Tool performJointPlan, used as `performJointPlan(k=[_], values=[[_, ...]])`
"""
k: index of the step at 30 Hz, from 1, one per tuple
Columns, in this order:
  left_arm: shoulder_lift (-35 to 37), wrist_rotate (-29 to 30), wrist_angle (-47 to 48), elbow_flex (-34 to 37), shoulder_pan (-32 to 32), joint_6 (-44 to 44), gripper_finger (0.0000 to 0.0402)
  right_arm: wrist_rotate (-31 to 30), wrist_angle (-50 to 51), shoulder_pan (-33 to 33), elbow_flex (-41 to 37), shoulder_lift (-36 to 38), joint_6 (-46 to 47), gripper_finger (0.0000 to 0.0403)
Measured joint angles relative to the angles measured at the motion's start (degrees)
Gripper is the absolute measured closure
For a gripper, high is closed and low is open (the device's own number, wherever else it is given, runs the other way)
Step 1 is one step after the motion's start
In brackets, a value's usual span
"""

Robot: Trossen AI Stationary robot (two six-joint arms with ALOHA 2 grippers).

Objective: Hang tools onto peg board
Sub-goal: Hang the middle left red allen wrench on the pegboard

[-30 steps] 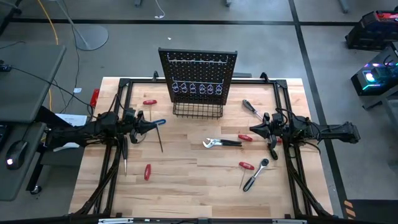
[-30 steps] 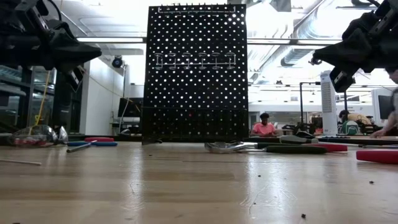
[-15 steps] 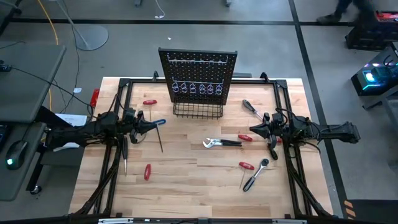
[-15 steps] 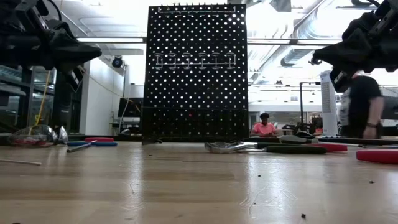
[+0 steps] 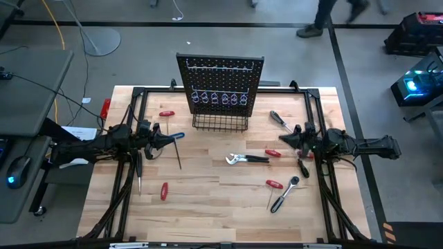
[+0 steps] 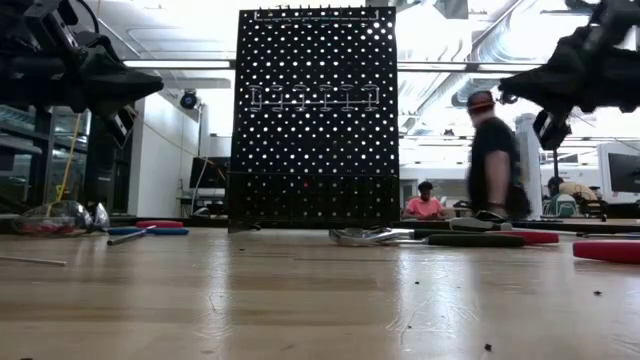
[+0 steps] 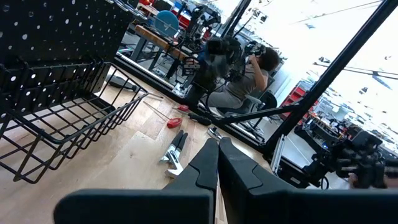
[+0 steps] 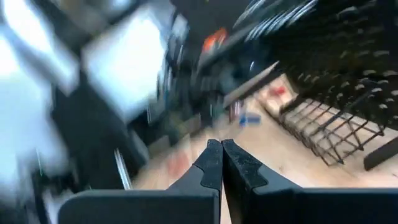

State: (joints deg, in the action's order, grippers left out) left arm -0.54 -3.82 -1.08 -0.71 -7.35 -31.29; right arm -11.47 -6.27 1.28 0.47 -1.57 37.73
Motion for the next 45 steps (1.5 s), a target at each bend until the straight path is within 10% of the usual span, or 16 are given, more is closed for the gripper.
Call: performJointPlan(k=[5,10,26,32,39,45], values=[[0.0,0.0,0.0,0.0,0.0,0.0,0.0402,-14.7,-25.4,0.0,0.0,-1.8,12.3,0.0402],[0.0,0.0,0.0,0.0,0.0,0.0,0.0401,-7.8,-38.4,-0.1,7.1,-8.9,-0.2,0.0402],[0.0,0.0,0.0,0.0,0.0,1.4,0.0401,7.2,-15.0,-0.2,41.2,-56.8,7.1,0.0402],[0.0,0.3,-0.9,0.0,0.0,-13.8,0.0402,14.1,15.2,-1.9,52.1,-68.1,16.1,0.0396],[-0.1,0.9,-2.1,0.0,0.0,-23.0,0.0402,18.8,48.2,-2.0,60.7,-75.7,15.9,0.0301],[-1.6,4.2,-1.8,0.0,0.0,-26.5,0.0402,9.9,62.7,-3.1,57.3,-80.9,27.3,0.0195]])
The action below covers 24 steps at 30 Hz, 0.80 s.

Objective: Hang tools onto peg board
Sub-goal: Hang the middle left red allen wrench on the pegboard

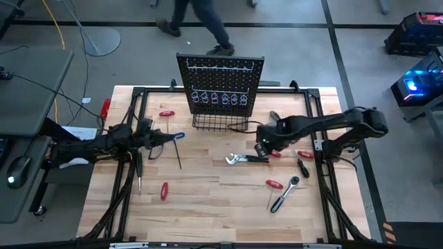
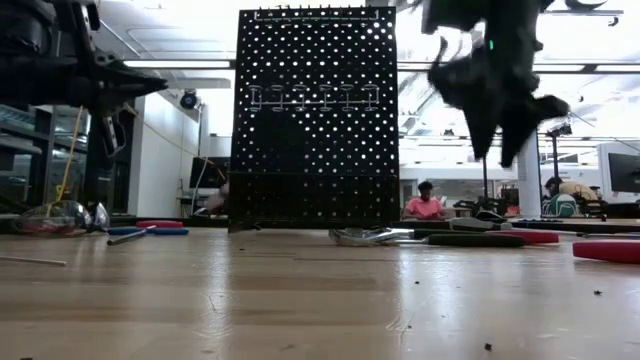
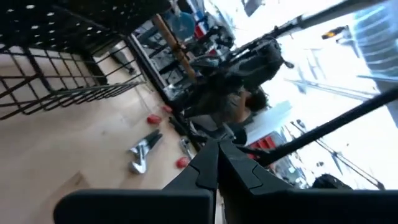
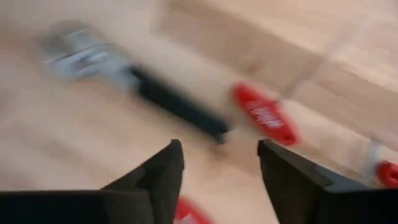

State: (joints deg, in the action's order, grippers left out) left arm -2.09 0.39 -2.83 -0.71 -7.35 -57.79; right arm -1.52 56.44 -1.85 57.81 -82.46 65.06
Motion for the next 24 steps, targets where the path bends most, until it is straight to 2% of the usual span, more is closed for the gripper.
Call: performJointPlan(k=[4,11,18,21,24], values=[[-1.4,1.9,0.0,0.0,0.0,-0.2,0.0394,-5.0,-2.6,-3.6,-3.7,-2.3,9.0,0.0173],[-3.3,1.0,0.5,-0.3,0.0,-0.7,0.0347,-4.0,-5.6,-8.7,-6.8,-7.7,11.3,0.0171],[-3.9,-1.9,2.2,-3.1,0.0,1.9,0.0302,-0.5,-7.0,-9.4,-7.0,-13.9,13.2,0.0172],[-4.0,-3.1,2.1,-3.9,0.0,3.2,0.0294,0.7,-6.8,-8.7,-6.7,-16.8,14.8,0.0188],[-4.1,-4.4,2.2,-4.6,0.0,4.6,0.0292,1.0,-7.2,-8.0,-6.3,-19.0,15.8,0.0230]])
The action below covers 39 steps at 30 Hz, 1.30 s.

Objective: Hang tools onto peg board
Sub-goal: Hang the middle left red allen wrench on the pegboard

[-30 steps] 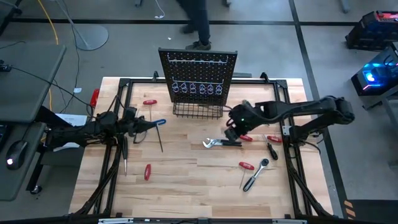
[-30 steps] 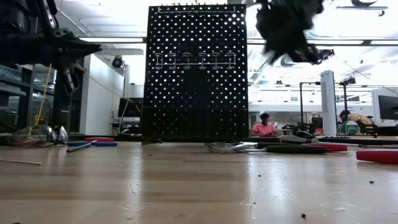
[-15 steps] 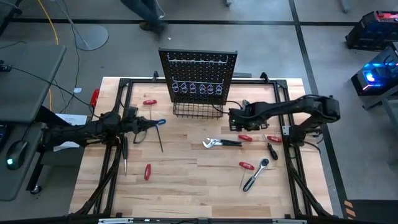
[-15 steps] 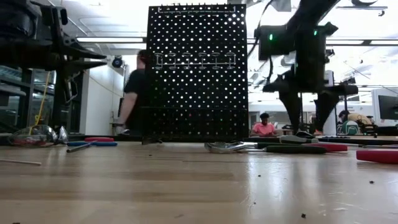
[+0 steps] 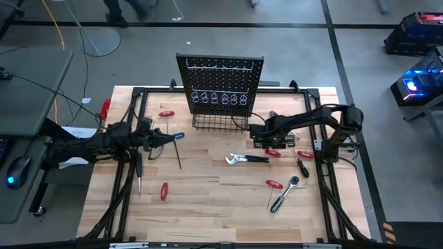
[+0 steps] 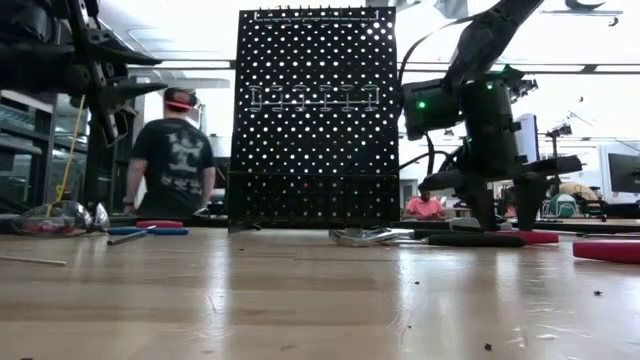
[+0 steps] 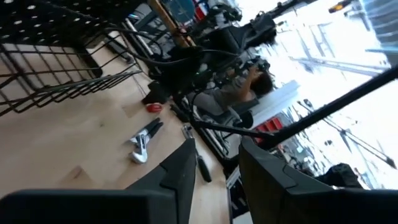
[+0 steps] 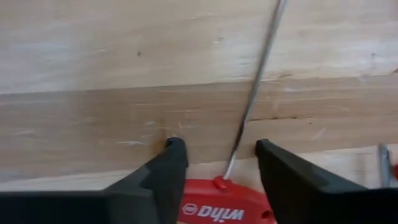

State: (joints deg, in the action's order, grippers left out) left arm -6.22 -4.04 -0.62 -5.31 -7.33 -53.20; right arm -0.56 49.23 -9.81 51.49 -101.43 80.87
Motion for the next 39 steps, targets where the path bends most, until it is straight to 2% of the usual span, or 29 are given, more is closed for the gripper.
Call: performJointPlan(k=[5,7,16,22,26,30,34,39], values=[[-0.1,-0.8,-0.1,-0.8,0.0,2.6,0.0292,-1.4,-2.6,1.5,0.3,-1.1,1.9,0.0361],[-0.1,-0.9,0.0,-1.3,0.0,3.4,0.0292,-2.1,-2.2,1.9,0.2,-1.1,2.1,0.0389],[-0.2,-3.3,-1.5,-3.9,0.0,8.1,0.0293,-0.9,1.5,5.4,1.9,1.5,0.0,0.0401],[-0.9,-4.3,-0.4,-7.0,0.1,13.4,0.0295,0.5,4.6,9.3,2.1,9.1,0.7,0.0402],[-3.2,-4.3,-0.4,-8.5,0.6,16.5,0.0296,-2.1,6.6,13.0,2.1,15.1,4.2,0.0402],[-8.7,-3.8,-0.3,-10.5,1.3,18.3,0.0296,-6.9,6.9,16.1,2.2,21.0,5.3,0.0402],[-17.6,-1.0,-2.4,-14.4,2.3,21.0,0.0296,-14.1,4.4,19.5,2.2,26.5,2.4,0.0403],[-33.3,5.6,-7.1,-23.5,3.8,28.3,0.0293,-24.1,-8.2,22.7,2.4,31.2,-6.2,0.0403]])
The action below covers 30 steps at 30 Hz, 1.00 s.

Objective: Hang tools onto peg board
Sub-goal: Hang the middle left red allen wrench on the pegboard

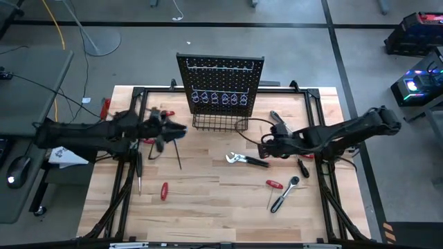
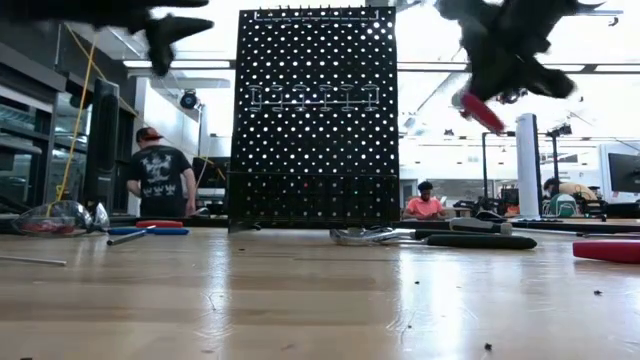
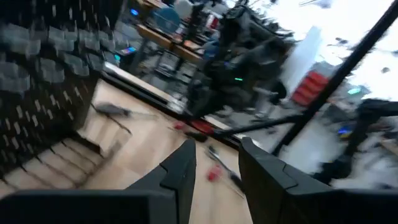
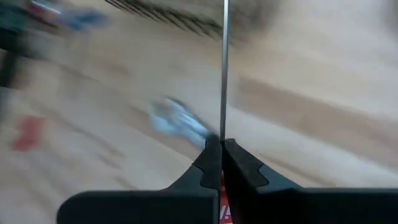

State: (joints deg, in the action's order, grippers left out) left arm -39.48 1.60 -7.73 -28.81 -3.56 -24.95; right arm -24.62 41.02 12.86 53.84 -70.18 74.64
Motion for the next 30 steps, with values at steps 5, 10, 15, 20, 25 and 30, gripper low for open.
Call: performJointPlan(k=[5,10,15,20,25,30], values=[[-16.4,0.6,0.0,-13.7,0.8,9.0,0.0279,-6.0,-22.0,0.6,0.1,0.1,-15.3,0.0403],[-28.2,0.2,0.5,-27.4,1.4,14.7,0.0256,-8.5,-39.8,-0.1,0.2,-1.2,-29.3,0.0403],[-33.8,0.2,0.7,-36.5,1.5,16.1,0.0229,-10.3,-42.1,-0.3,3.9,-1.2,-40.1,0.0403],[-36.9,-0.2,0.5,-40.9,1.5,11.1,0.0203,-10.1,-42.3,-0.8,8.3,-1.4,-50.0,0.0403],[-38.7,-1.4,-1.0,-42.4,1.5,6.8,0.0194,-8.3,-42.3,-1.4,12.1,-2.8,-56.9,0.0403],[-39.8,-1.5,-6.2,-42.7,1.5,6.0,0.0193,-5.5,-42.6,-1.7,15.5,-6.4,-60.3,0.0403]])
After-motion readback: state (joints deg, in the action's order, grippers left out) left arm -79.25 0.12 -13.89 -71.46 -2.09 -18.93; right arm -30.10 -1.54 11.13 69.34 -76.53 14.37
